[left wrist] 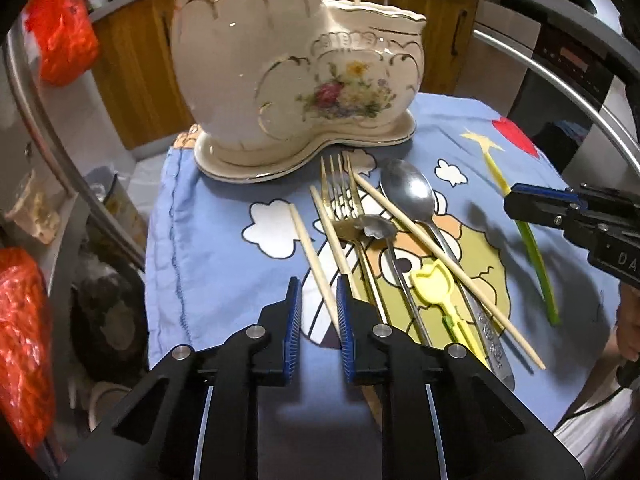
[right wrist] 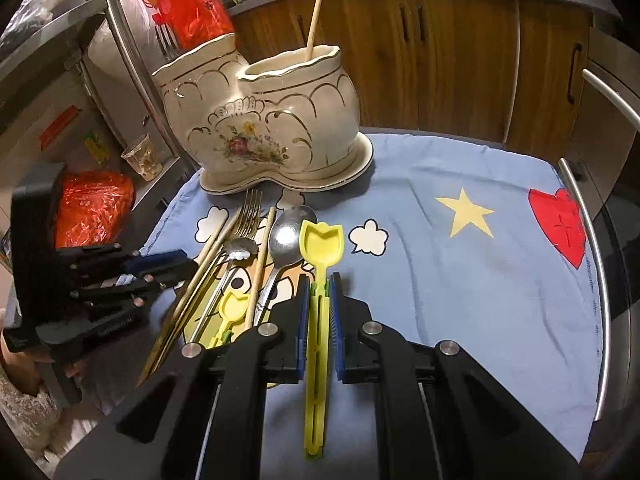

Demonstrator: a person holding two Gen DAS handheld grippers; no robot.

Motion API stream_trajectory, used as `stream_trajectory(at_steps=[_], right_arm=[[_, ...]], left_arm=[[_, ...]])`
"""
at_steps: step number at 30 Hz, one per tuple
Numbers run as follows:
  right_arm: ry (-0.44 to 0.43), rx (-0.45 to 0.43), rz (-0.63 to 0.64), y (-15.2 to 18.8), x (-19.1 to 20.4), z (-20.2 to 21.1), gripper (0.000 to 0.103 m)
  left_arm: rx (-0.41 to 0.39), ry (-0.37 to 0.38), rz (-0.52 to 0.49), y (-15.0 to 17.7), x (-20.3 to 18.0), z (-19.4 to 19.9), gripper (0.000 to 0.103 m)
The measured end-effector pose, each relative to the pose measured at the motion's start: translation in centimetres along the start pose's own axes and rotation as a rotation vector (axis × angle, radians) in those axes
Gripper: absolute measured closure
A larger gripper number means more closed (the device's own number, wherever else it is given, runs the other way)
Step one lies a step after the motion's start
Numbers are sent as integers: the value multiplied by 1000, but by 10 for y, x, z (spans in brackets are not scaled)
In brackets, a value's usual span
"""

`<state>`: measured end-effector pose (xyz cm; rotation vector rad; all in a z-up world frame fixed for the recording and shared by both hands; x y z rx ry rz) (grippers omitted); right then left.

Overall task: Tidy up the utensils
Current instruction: 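Grasp a wooden chopstick with the left gripper while the right gripper lifts the yellow spoon, then lower the yellow spoon and chopstick into the holder with both grippers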

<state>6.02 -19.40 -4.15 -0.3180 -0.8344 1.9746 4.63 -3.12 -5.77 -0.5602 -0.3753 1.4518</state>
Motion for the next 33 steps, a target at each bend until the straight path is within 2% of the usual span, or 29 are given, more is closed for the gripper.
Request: stream_trajectory(at_steps=[3, 6, 8, 10, 16, 21, 28, 33], right_arm=[[-4, 1, 3, 0, 2, -1, 93], [-9, -2, 9, 0, 3, 0, 93], [-11, -8, 11, 0, 2, 1, 93], [-17, -18, 9, 0, 2, 2, 93], [-32, -55, 1, -3, 1, 7, 93], [-30, -97, -3, -4, 2, 15, 93], [-24, -205, -10, -14, 7, 34, 93], [-22, -329, 2, -32, 13, 54, 93]], left_arm=[[-9, -29, -21, -1, -3, -3, 84], [-7, -25, -20, -2, -3, -4, 85], [-8, -34, -24, -3, -3, -4, 94], [-6, -25, -15, -5, -1, -4, 97], [-28, 16, 20, -5, 6, 3, 97], [-94, 51, 37, -6, 8, 27, 97], [-268, 110, 16, -14, 0, 77, 97], [-353, 179, 32, -29, 5, 101, 97]])
Point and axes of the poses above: each gripper's, at about its wrist camera, not at the fingertips, and z roughly against the way its jaws point, x to its left, y to its underside, the point moved 1 cm from there along -z, roughly the way its jaws point, and after that the axes turned 10 degrees about z, right-handed, at the moved point
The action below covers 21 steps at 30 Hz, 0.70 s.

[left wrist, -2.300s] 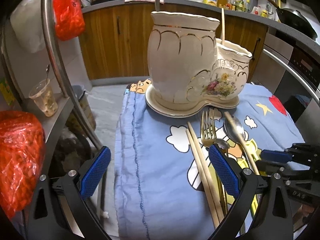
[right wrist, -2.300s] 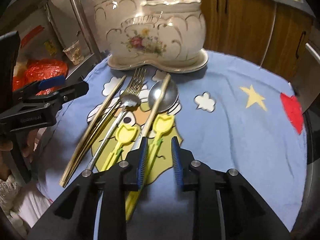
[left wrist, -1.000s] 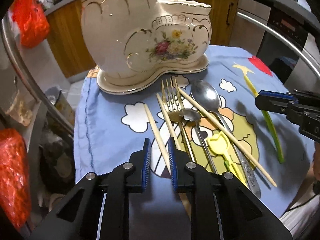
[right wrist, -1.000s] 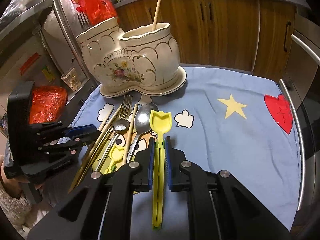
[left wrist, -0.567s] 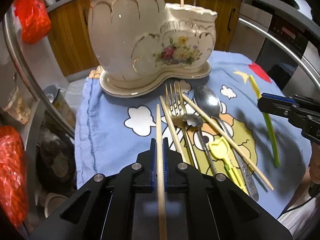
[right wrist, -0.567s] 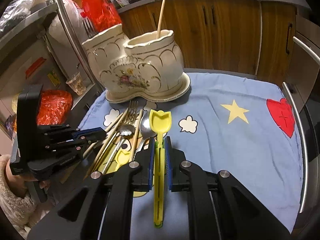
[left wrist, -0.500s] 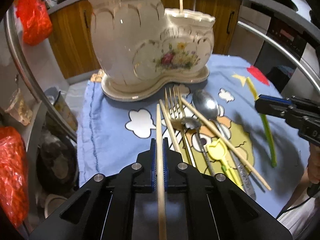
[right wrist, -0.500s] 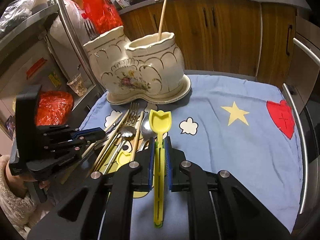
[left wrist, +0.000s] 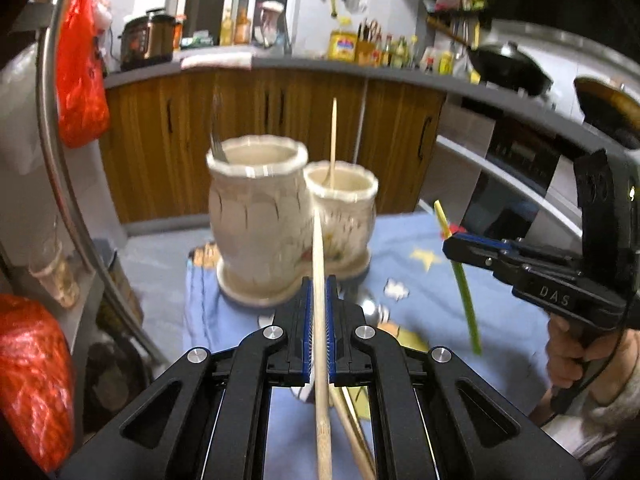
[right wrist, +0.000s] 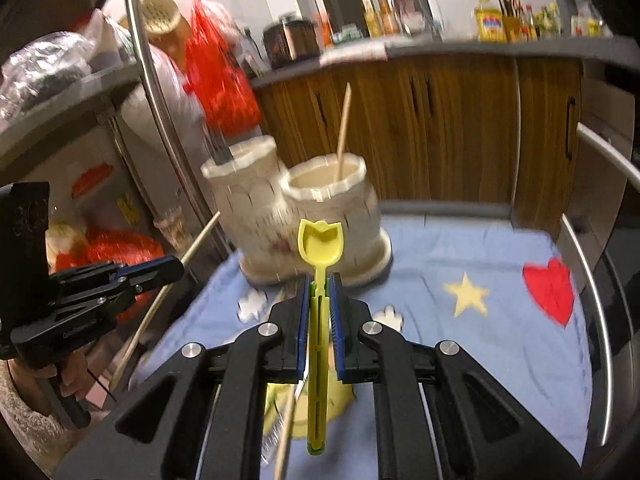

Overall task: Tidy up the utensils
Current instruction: 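Lower the yellow spoon and chopstick into the holder with both grippers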

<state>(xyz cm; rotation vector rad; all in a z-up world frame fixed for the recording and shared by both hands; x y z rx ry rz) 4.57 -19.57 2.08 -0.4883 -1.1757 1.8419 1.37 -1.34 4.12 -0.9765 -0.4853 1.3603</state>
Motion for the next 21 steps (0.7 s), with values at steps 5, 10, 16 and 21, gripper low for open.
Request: stream_trajectory(at_steps=[5, 10, 16, 21], right_arm=[[10, -89, 11, -37, -3, -2, 93], [16, -186, -3, -79, -14, -9, 93], [35, -296, -56, -108, -36, -26, 93], [53, -336, -55, -113, -41, -50, 93]], left_arm=[[-117, 52, -3, -43, -1, 15, 97], [-258, 61, -6, -90, -4, 17, 97], [-377, 46, 26, -130, 1, -6, 97], [-436, 17, 30, -150, 2, -30, 97]])
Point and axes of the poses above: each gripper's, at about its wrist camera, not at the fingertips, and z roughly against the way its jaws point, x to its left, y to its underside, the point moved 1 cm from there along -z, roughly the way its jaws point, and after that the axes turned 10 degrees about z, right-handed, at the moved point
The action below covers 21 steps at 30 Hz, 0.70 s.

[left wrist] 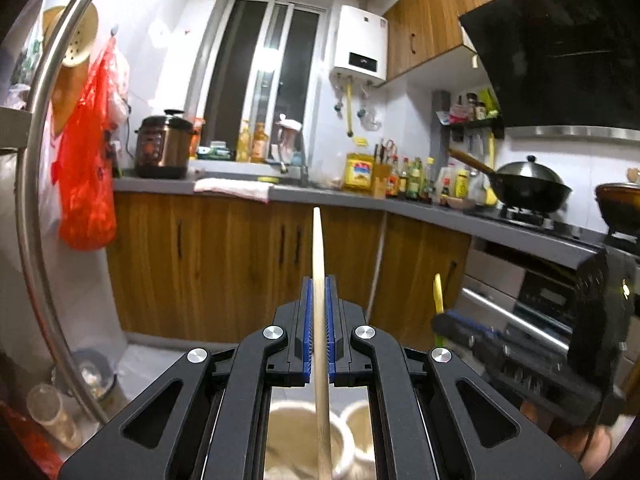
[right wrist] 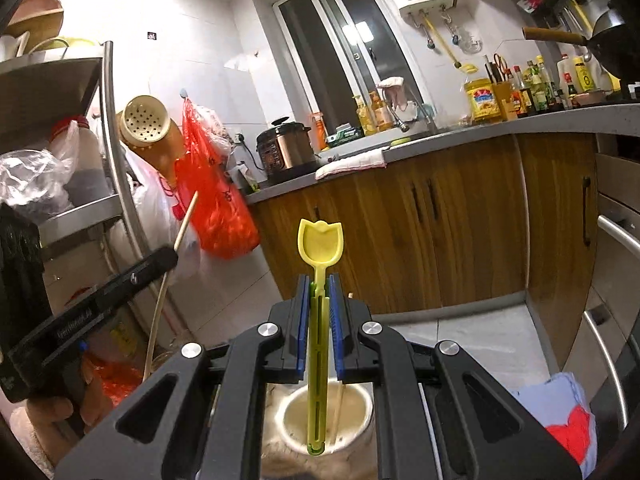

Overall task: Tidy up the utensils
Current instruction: 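Lower the yellow spoon and chopstick into the holder with both grippers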

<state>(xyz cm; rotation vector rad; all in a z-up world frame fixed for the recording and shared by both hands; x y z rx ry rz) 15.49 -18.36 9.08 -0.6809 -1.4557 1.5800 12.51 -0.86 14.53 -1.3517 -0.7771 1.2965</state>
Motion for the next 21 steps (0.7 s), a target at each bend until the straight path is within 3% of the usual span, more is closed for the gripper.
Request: stream_trajectory(at_steps=[7, 16, 21], right_arm=[[-2, -20, 19, 19, -1, -20, 93], [0, 6, 58, 41, 4, -31, 93], [-16, 21, 69, 45, 5, -29, 93]], left_arm=[[-75, -51, -29, 18, 5, -22, 97], [-187, -135, -104, 33, -3, -24, 97], [-142, -120, -111, 38, -1, -22, 97]])
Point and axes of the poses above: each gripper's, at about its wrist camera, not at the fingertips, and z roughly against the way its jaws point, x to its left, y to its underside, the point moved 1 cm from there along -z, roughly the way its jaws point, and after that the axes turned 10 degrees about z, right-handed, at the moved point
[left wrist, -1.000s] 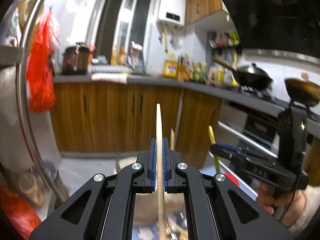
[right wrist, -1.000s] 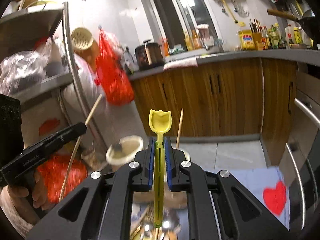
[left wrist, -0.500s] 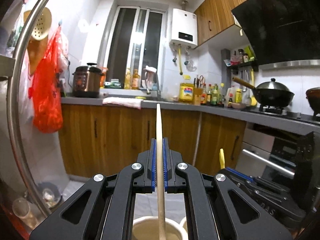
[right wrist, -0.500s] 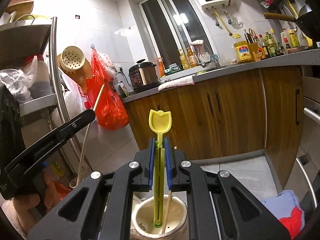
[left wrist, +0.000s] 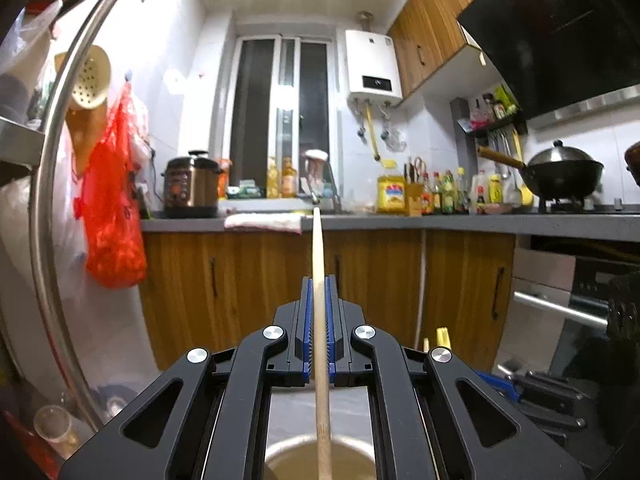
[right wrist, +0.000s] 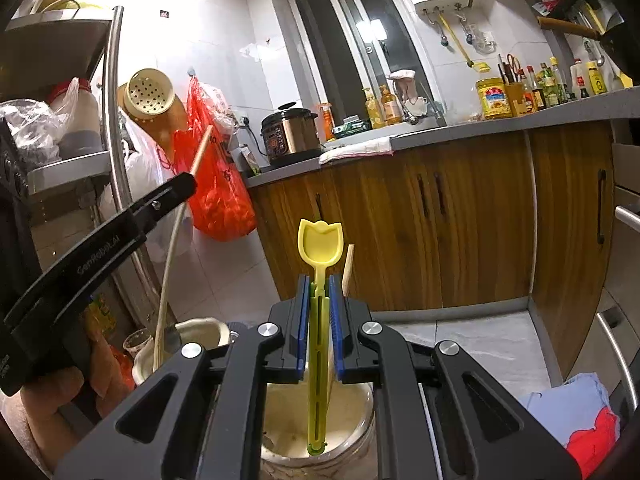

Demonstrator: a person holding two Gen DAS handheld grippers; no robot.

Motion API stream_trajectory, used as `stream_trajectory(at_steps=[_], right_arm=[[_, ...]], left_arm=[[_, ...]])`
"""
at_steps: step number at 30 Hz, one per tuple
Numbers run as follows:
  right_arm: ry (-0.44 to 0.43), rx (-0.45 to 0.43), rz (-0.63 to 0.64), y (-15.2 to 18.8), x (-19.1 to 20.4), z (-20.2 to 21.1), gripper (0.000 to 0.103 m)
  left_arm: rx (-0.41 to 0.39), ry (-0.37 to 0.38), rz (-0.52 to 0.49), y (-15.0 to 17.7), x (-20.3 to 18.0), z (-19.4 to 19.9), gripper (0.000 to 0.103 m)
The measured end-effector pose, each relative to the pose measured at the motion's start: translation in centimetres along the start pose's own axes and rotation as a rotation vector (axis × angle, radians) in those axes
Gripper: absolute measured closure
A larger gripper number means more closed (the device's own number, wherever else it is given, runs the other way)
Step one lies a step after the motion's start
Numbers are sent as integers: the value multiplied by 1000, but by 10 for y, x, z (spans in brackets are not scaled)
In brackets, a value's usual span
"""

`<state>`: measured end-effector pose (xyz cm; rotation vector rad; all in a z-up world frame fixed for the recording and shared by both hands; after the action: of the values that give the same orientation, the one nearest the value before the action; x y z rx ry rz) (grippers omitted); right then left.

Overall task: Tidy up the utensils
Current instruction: 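Lower the yellow spoon and chopstick into the holder with both grippers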

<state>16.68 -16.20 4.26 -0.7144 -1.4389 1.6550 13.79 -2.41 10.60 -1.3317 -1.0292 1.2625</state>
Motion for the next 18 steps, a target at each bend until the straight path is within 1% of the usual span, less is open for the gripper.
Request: stream_trajectory(at_steps=[2, 4, 5, 7, 11, 14, 15, 18], right_arm=[[-9, 12, -1, 2, 0, 2, 93], [-17, 23, -5, 4, -2, 4, 93], [-22, 33, -11, 6, -3, 6, 93], [-34, 51, -21, 9, -6, 10, 93], [-43, 79, -17, 14, -8, 17, 93], [-53, 106, -22, 17, -8, 19, 93], [-53, 117, -24, 18, -7, 20, 93], [-51, 146, -30, 20, -8, 20, 93]], left_arm=[[20, 9, 13, 1, 3, 5, 97], [57, 26, 21, 1, 6, 12, 97], [87, 42, 15, 2, 6, 15, 97], [117, 45, 5, 4, 7, 23, 97], [200, 76, -1, 6, 11, 42, 97], [265, 93, 15, 14, 14, 46, 97], [302, 105, 29, 18, 15, 46, 97], [346, 107, 25, 28, 16, 45, 97]])
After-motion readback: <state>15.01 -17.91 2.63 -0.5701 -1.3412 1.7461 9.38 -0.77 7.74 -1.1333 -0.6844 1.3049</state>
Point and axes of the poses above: each gripper's, at about its wrist camera, not at the fingertips, and z roughly against the way its jaws point, x to its left, y to its underside, the point moved 1 cm from there along -z, roughly the way its jaws point, and after that the axes turned 10 degrees about z, right-handed, at the moved point
